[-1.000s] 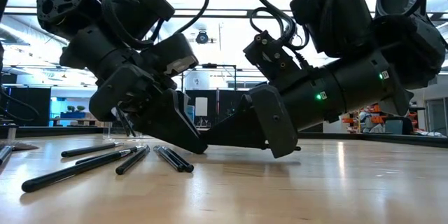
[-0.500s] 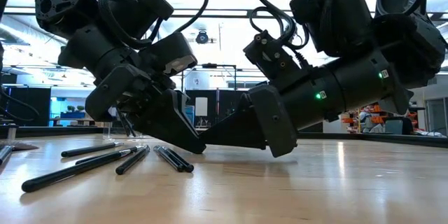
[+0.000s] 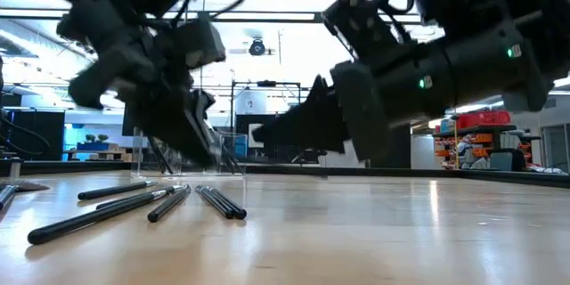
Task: Put items in baskets/containers
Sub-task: Put the eyeshadow brush into the middle section of the transparent organizer
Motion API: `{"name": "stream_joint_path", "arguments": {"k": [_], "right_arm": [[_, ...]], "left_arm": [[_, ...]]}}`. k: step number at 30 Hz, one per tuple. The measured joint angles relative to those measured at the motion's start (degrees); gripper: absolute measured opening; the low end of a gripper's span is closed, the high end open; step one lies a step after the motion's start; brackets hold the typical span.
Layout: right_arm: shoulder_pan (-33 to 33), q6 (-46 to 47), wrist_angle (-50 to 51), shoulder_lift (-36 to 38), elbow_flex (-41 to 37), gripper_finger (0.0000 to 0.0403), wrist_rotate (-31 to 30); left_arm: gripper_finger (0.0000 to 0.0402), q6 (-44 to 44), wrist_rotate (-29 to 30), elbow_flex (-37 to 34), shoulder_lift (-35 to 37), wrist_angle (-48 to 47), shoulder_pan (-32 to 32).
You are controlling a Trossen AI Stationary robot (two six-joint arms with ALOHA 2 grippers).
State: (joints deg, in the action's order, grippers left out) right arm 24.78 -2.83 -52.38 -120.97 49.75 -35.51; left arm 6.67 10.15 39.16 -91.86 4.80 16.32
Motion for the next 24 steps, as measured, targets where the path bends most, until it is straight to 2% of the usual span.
{"name": "stream_joint_path", "arguments": {"k": [3,5,11,13,15,17,20,24], "right_arm": [[0.02,0.81,-0.51,0.2,0.01,0.0167,0.02],[-0.06,0.82,0.68,0.2,0.01,0.0165,0.04],[-0.92,0.89,2.39,0.2,-0.01,0.0164,0.49],[-1.14,1.0,2.52,0.2,-0.01,0.0164,0.61],[-1.38,1.04,2.29,0.2,-0.01,0.0164,0.61],[-1.5,1.38,2.99,0.2,-0.01,0.0164,0.61],[-1.74,2.39,3.68,0.18,-0.01,0.0164,0.63],[-1.88,2.56,4.21,0.18,-0.01,0.0164,0.63]], "left_arm": [[0.0011,-1.7,1.45,2.91,5.98,-10.39,-0.53],[0.0011,-3.28,4.39,7.22,9.29,-22.05,-1.26],[0.0014,-11.18,14.67,28.93,10.84,-59.46,-6.25],[0.0013,-13.68,14.82,35.93,9.76,-68.56,-9.4],[0.0012,-16.19,12.03,41.71,8.58,-77.32,-13.37],[0.0013,-18.76,9.36,46.29,7.22,-84.48,-17.49],[0.0013,-21.11,9.26,49.3,4.92,-92.96,-22.71],[0.0011,-20.93,9.24,48.02,2.39,-94.42,-27.16]]}}
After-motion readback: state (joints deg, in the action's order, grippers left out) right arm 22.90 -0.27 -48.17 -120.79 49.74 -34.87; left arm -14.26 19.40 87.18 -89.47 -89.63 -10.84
